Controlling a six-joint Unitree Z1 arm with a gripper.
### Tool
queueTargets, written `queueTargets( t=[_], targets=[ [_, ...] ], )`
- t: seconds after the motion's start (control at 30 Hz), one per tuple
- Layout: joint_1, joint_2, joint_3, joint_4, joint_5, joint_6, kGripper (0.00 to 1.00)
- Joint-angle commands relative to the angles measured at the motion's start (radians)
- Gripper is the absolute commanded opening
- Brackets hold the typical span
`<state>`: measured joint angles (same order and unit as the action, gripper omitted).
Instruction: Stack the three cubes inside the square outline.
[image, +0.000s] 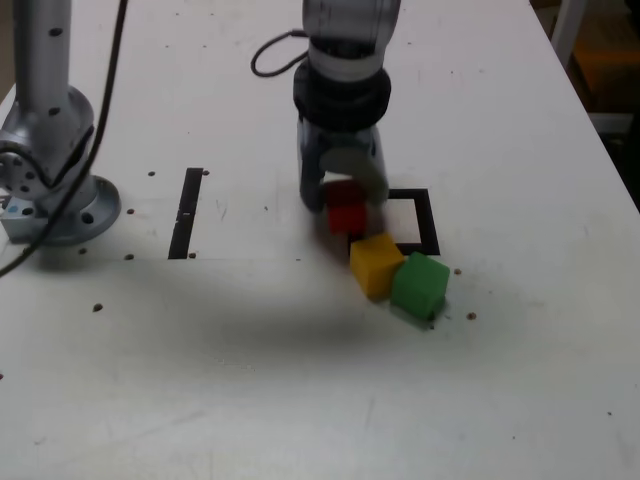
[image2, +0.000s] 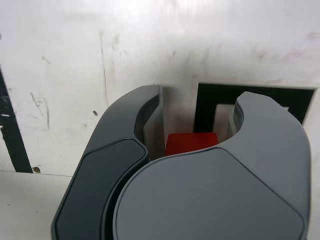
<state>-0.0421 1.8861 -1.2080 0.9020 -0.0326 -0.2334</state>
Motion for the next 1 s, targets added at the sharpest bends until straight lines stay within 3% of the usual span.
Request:
queueTargets(
  t=[0.0, 0.13, 0.3, 0.7, 0.97],
  targets=[
    [0.004, -0.007, -0.023, 0.025, 0.015, -0.012, 0.26],
    [0.010, -0.003, -0.080, 0.083, 0.042, -0.029, 0.26],
    [0.011, 0.027, -0.152, 0.126, 0.050, -0.020, 0.26],
    [0.011, 0.099, -0.200, 0.140, 0.003, 0.035, 0.26],
    [0.010, 0.134, -0.211, 0.125, -0.002, 0.039, 0.26]
  ],
)
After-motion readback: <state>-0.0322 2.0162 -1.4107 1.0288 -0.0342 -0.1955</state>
